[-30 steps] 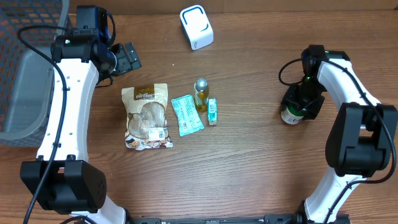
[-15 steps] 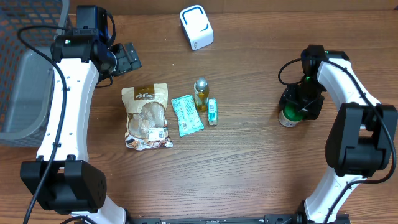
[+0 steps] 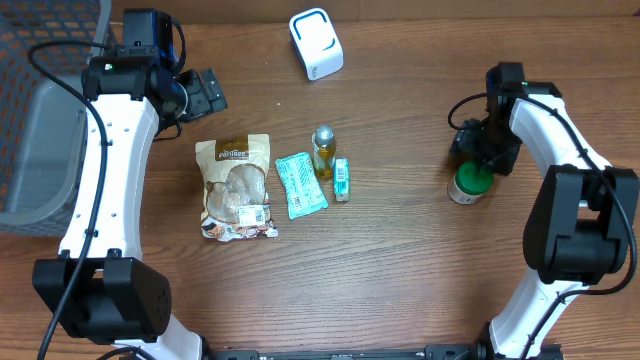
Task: Scan the item barcode
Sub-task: 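Open the right gripper and lift away from the jar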
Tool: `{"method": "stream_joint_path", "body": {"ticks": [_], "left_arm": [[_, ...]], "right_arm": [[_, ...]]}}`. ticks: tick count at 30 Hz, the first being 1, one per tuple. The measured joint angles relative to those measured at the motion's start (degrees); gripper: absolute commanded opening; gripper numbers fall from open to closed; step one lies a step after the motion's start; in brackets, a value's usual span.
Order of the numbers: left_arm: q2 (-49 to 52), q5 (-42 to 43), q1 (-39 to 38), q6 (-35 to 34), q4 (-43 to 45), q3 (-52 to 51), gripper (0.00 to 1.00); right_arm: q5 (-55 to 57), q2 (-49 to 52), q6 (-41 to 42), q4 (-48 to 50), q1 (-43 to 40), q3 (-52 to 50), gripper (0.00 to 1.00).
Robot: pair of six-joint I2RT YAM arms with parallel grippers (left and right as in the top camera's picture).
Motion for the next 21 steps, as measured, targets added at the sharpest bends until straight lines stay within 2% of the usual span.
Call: {"method": "stream_joint_path", "body": {"ticks": [12,21], "left_arm": [[0.0,0.0,0.0,0.0,0.0,0.0,1.00],[0.0,0.0,0.0,0.0,0.0,0.0,1.00]], "right_arm": [[-14.4,0.0,-2.5,7.9,1.4,0.0,0.70],[-17.5,0.0,-2.7,7.0,9.7,0.0,0.69]]}}
